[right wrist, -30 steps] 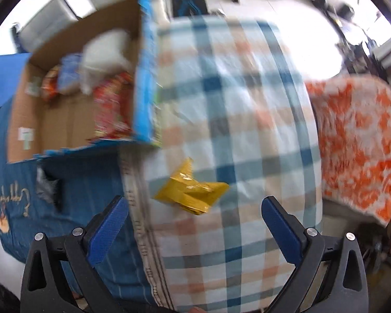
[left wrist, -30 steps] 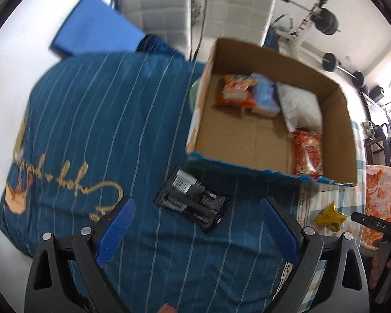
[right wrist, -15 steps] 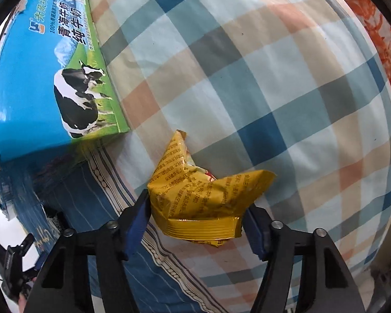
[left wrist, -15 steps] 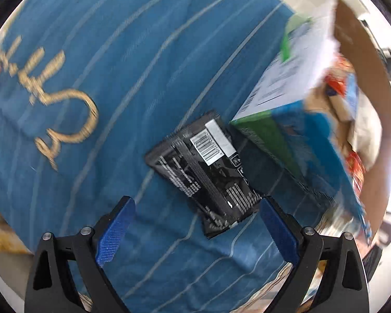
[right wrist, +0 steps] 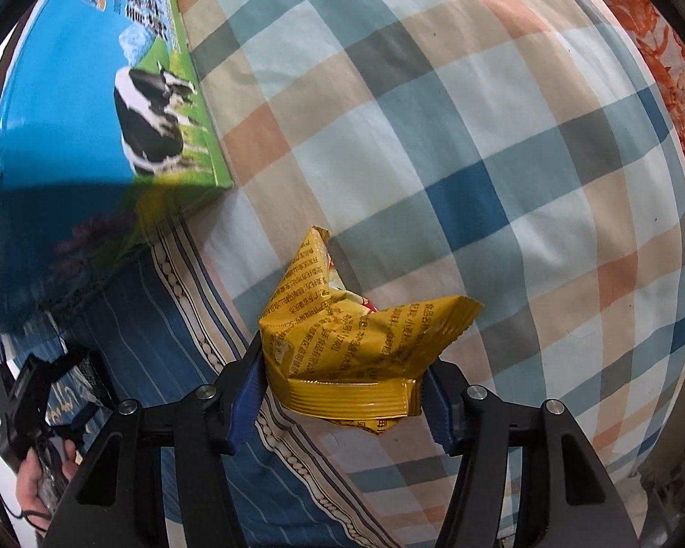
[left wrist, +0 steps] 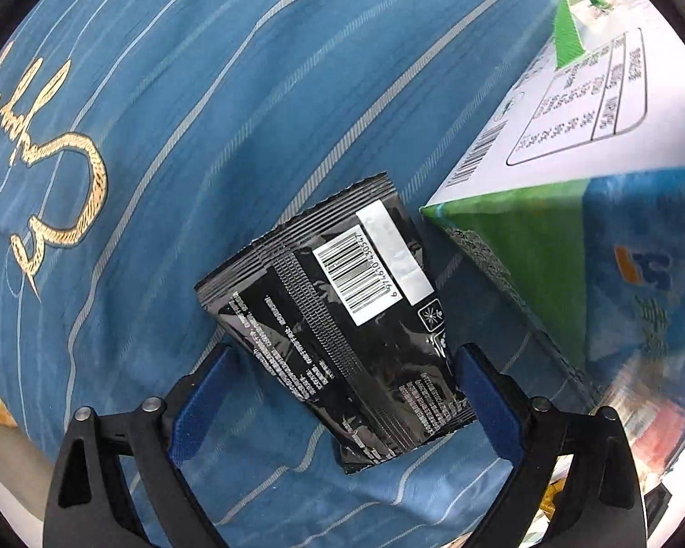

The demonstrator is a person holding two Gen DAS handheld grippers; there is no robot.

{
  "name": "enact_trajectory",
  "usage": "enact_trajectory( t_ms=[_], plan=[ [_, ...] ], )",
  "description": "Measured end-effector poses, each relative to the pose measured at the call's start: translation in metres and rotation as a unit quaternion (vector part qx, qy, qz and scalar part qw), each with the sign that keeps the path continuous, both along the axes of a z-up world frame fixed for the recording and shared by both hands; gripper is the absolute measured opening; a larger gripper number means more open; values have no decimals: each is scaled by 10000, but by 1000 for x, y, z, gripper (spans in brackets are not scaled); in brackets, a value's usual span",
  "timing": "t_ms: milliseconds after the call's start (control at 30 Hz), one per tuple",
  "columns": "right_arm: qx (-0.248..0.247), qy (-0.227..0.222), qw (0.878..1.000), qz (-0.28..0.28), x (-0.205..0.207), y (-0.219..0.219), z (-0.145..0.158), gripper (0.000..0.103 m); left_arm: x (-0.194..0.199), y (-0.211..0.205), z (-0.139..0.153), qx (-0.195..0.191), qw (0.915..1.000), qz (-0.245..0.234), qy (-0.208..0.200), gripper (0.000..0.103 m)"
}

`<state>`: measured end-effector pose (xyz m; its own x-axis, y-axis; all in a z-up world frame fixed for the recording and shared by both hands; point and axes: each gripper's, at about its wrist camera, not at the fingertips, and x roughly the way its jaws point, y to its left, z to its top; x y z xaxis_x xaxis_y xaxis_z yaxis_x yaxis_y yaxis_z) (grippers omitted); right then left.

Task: Organize snacks
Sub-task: 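Grasp the black pouch with the left tool while the right tool grasps the yellow pack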

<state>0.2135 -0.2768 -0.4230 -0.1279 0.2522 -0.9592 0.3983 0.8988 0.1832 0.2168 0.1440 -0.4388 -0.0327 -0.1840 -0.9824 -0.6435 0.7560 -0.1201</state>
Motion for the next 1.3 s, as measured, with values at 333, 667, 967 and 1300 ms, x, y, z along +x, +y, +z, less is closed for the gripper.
enact_trajectory(
  t_ms=[333,667,967,1300],
  plan=[
    [-65,272,9971,709,-26,27,-4,61,-21,-7,14,231,9925,-1200,-103,61],
    [-112,288,9950,951,-35,38,-2,65,-57,-10,6,262,9800,-1960,203,63],
    [-153,55,9933,1145,-39,46,8,56,-31,-16,20,632,9728,-2225,-88,49],
    [1001,-127,9843,1451,-72,89,-12,57,-67,-110,35,429,9447,-3238,-278,49]
  ],
)
